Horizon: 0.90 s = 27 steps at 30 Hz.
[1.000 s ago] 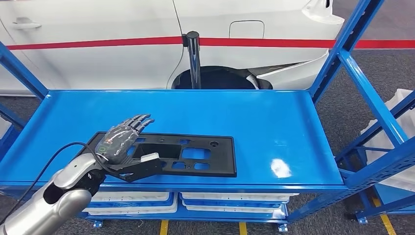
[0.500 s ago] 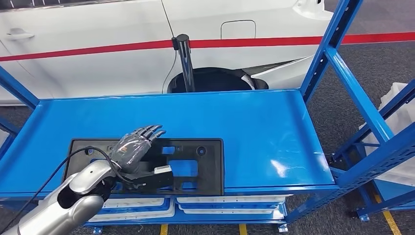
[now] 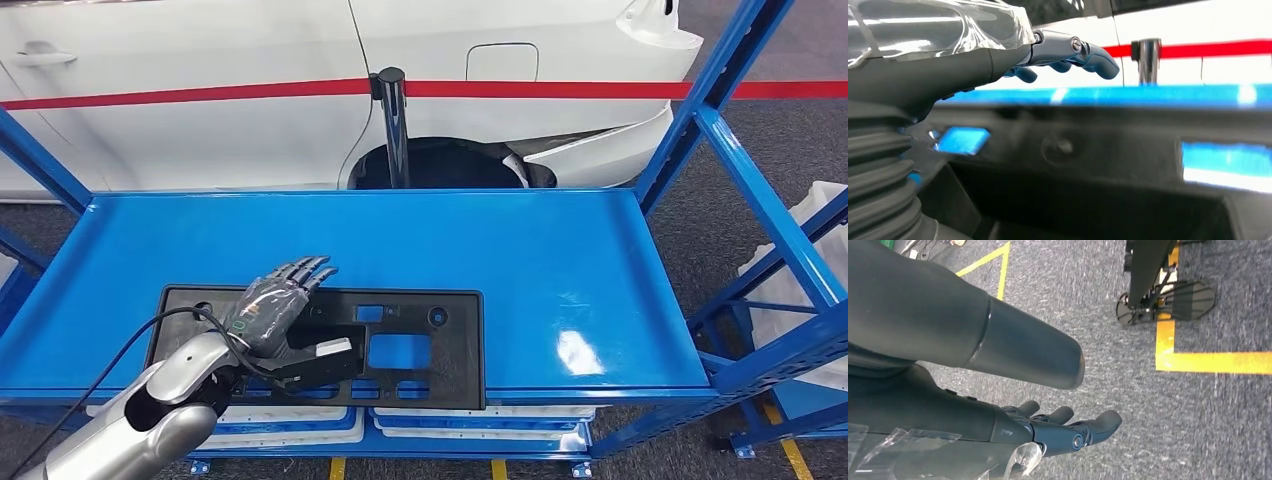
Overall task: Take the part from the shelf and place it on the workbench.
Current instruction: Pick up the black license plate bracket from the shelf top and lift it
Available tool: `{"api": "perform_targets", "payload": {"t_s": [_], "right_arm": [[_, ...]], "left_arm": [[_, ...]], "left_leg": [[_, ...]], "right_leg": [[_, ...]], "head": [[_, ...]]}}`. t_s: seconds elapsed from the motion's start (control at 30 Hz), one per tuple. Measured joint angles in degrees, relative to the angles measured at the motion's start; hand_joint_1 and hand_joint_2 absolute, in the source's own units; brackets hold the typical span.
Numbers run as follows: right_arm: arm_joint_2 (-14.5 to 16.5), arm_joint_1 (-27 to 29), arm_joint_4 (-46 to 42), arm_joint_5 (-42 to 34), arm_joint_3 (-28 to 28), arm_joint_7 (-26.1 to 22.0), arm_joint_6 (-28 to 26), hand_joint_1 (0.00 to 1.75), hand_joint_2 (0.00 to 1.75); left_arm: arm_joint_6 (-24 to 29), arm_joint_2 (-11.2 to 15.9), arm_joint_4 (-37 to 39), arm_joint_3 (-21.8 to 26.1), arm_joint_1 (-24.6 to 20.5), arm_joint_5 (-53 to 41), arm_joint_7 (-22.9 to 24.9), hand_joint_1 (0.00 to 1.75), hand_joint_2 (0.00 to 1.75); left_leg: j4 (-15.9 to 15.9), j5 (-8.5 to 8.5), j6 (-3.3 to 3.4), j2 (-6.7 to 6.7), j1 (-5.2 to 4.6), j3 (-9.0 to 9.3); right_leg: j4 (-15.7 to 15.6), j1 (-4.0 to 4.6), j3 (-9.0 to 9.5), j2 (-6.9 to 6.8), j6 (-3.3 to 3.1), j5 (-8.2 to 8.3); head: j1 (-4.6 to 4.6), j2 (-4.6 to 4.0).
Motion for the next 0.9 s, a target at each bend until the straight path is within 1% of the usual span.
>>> {"api": "perform_targets", "payload": {"t_s": [0.1, 0.2, 0.5, 0.67, 0.73, 0.9], "right_arm": [[0.01, 0.01, 0.00, 0.13, 0.02, 0.00, -0.01, 0.00, 0.00], [0.03, 0.08, 0.00, 0.35, 0.04, 0.01, -0.01, 0.00, 0.00], [0.15, 0.15, 0.00, 0.79, 0.14, 0.20, -0.02, 0.00, 0.00], [0.14, 0.18, 0.00, 1.13, 0.21, 0.37, -0.02, 0.00, 0.00], [0.14, 0.19, 0.00, 1.20, 0.25, 0.43, -0.01, 0.00, 0.00], [0.15, 0.24, 0.00, 1.66, 0.33, 0.78, -0.01, 0.00, 0.00]], "left_arm": [[3.81, 0.00, 0.01, 1.02, 0.57, -1.55, 0.03, 0.00, 1.75], [6.13, 0.00, -0.01, 2.23, 0.95, -2.48, 0.02, 0.00, 1.75], [7.98, 0.14, -0.06, 6.01, 2.55, -1.83, 0.70, 0.00, 1.75], [9.48, 0.82, -0.08, 8.45, 2.71, -0.84, 1.54, 0.00, 1.75], [10.55, 1.20, -0.28, 9.48, 2.71, -0.73, 1.63, 0.00, 1.75], [15.48, 1.83, -2.82, 12.32, 2.72, -2.88, 2.40, 0.00, 1.75]], "left_leg": [[-0.01, -0.01, 0.01, 0.02, 0.03, 0.06], [-0.09, 0.00, 0.01, 0.03, 0.17, 0.18], [-0.35, 0.05, -0.05, 0.04, 0.42, 0.42], [-0.39, 0.05, -0.06, 0.04, 0.45, 0.45], [-0.39, 0.05, -0.06, 0.04, 0.45, 0.46], [-0.39, 0.05, -0.06, 0.03, 0.44, 0.47]], "right_leg": [[0.00, 0.03, 0.01, 0.00, 0.13, -0.01], [0.00, 0.09, 0.06, 0.00, 0.15, -0.01], [0.02, 0.23, 0.17, 0.00, 0.12, -0.03], [0.02, 0.35, 0.18, 0.00, 0.11, -0.04], [0.02, 0.37, 0.19, 0.00, 0.11, -0.04], [0.01, 0.40, 0.22, 0.00, 0.11, -0.04]], "head": [[-0.01, 0.00], [-0.02, 0.00], [-0.02, 0.00], [-0.02, 0.00], [-0.02, 0.00], [-0.01, 0.00]]}}
